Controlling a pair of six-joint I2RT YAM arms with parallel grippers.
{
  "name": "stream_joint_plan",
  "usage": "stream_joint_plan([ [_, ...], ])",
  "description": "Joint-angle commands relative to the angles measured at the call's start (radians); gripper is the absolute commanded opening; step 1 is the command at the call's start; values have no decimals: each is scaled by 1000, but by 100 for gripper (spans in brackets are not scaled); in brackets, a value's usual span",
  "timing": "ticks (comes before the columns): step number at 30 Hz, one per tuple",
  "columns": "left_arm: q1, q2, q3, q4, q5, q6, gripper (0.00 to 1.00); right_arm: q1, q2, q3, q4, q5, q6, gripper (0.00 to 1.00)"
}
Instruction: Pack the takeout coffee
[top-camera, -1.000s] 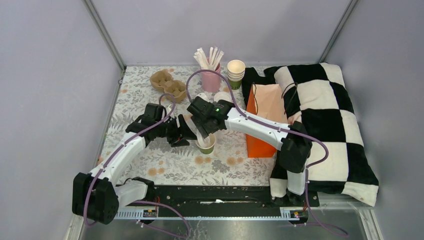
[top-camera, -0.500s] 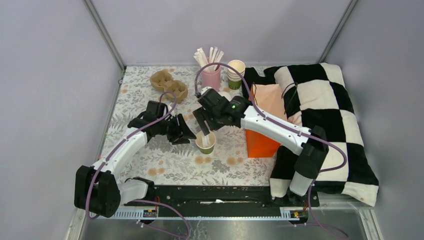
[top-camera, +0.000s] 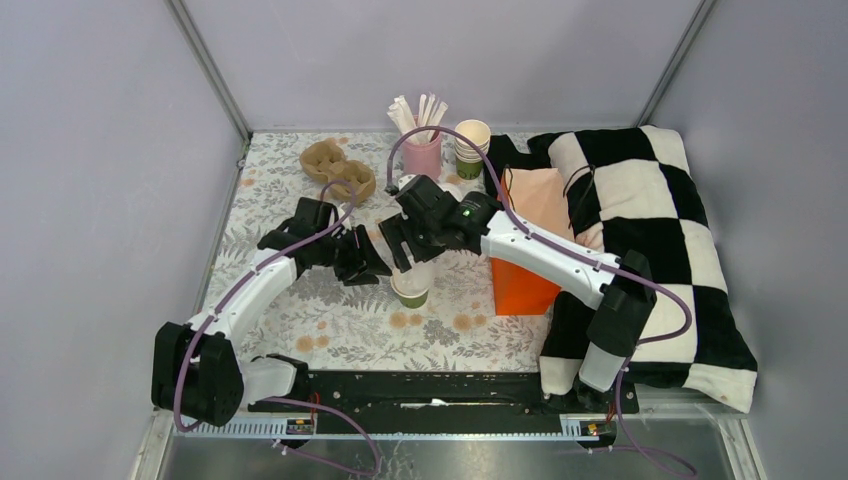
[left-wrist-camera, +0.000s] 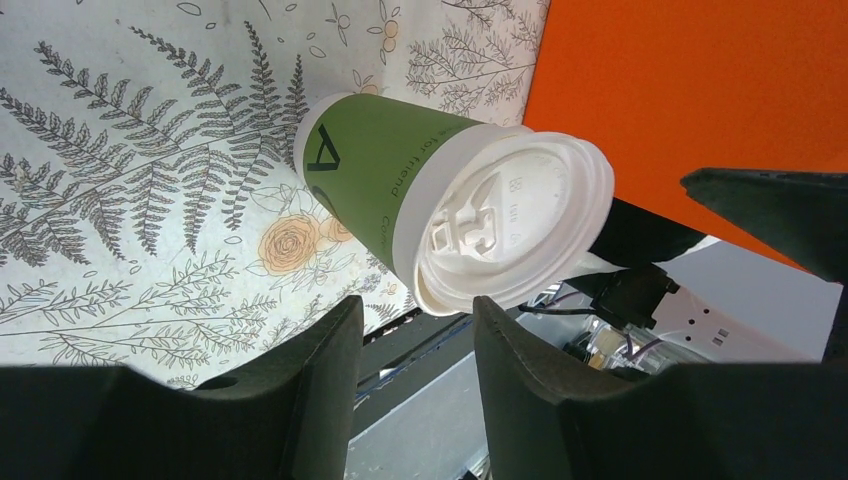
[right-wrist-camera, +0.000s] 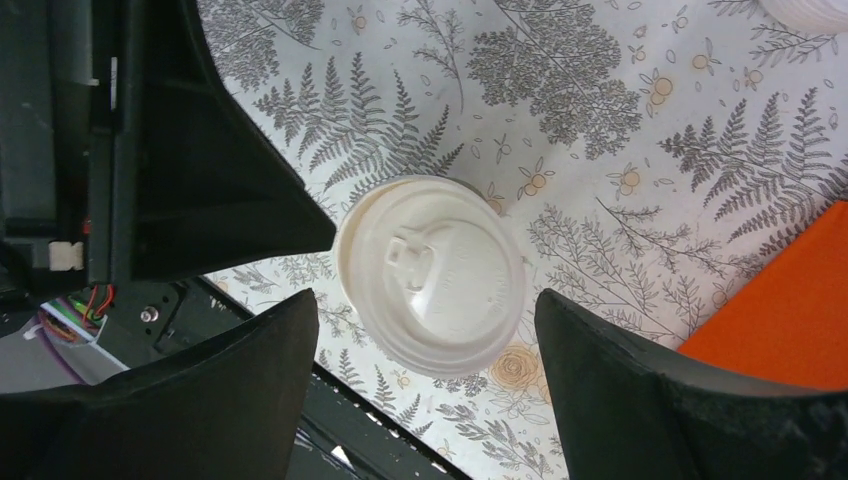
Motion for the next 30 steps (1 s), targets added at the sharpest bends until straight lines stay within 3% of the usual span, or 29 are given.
stream_joint_plan([
  [1,3,-32,34,2,-3,30,49,-22,-22,-19,-20,52,35,85],
  [7,3,-38,31,-8,-12,39,49,-118,-76,-116,13,-42,98,75],
  [18,2,-51,100,-36,-20,37,49,-121,-10,-97,-24,-85,96,46],
  [30,2,-69,159,-70,-27,52,50,-120,17,-106,-11,-129,92,35],
])
